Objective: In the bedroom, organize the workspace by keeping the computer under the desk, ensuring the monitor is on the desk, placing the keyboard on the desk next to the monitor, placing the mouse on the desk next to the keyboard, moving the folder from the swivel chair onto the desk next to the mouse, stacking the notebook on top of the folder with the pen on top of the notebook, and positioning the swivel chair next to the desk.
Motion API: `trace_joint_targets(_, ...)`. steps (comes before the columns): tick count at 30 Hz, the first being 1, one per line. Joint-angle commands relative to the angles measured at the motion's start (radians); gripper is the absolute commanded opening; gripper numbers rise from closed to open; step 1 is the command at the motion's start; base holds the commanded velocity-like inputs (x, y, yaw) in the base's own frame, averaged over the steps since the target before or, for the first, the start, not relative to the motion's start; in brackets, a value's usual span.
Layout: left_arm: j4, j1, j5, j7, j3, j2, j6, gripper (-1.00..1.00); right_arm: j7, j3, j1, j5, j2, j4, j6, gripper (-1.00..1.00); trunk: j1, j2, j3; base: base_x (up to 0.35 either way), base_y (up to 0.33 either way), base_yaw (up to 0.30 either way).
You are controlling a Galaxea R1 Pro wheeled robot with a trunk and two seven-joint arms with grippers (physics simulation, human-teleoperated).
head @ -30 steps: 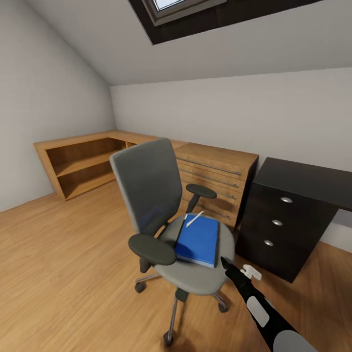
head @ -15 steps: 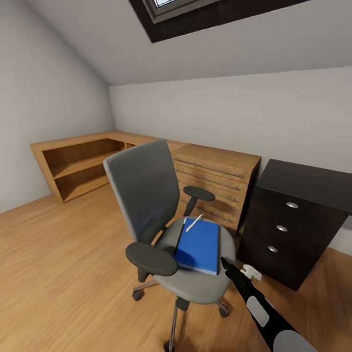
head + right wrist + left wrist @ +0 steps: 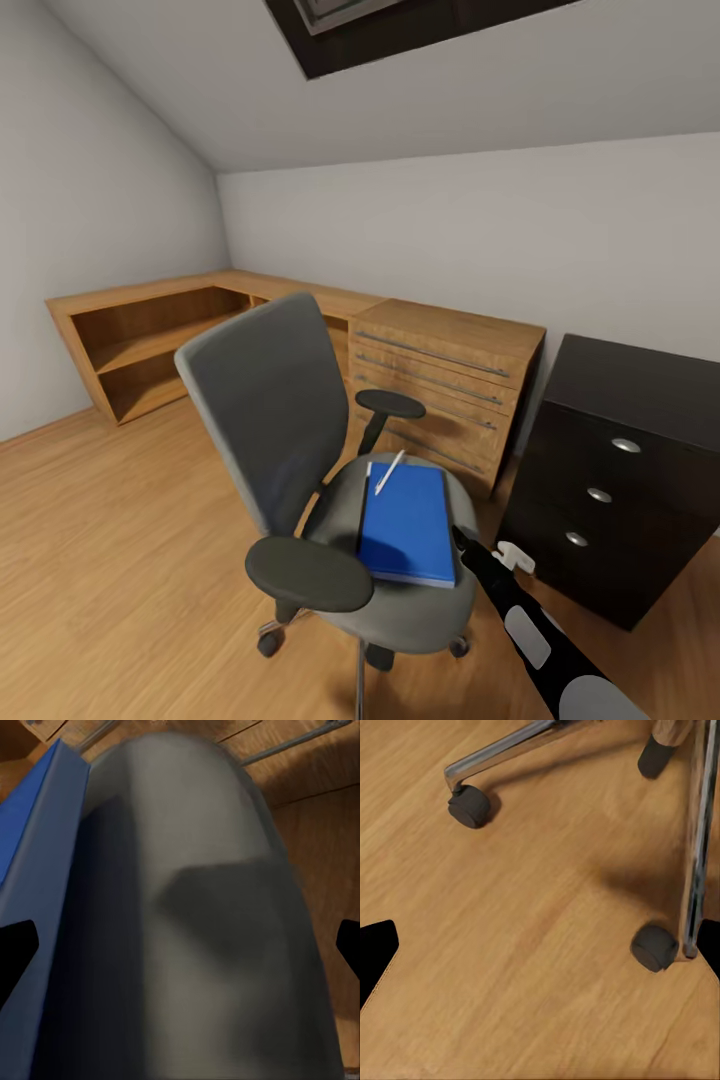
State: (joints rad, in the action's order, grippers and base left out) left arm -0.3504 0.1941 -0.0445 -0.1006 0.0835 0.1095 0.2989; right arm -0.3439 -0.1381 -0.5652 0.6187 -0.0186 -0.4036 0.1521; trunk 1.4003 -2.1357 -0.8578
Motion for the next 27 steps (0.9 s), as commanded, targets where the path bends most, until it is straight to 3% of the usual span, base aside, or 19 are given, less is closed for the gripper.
trace_joint_targets(1, 0.001, 0.001, -0.005, -0.008, 0.009, -0.001, 0.003, 1.0, -0.009, -0.001, -0.001, 0.01, 0.0, 0.002, 0.0, 1.0, 0.0, 0.0, -0.001, 0.265, 0.007, 0.0)
trace_joint_targets(9, 0.001, 0.001, -0.005, -0.008, 0.009, -0.001, 0.003, 1.0, -0.009, -0.001, -0.001, 0.01, 0.0, 0.002, 0.001, 1.0, 0.0, 0.0, -0.001, 0.095, 0.122, 0.0)
trace_joint_targets(19, 0.001, 0.001, -0.005, -0.009, 0.008, -0.001, 0.003, 1.0, -0.009, -0.001, -0.001, 0.01, 0.0, 0.003, 0.004, 1.0, 0.0, 0.0, -0.001, -0.057, 0.208, 0.0)
trace_joint_targets(27, 0.001, 0.001, -0.005, -0.011, 0.008, -0.001, 0.003, 1.0, -0.009, -0.001, -0.001, 0.01, 0.0, 0.003, 0.004, 1.0, 0.0, 0.0, -0.001, -0.022, 0.033, 0.0)
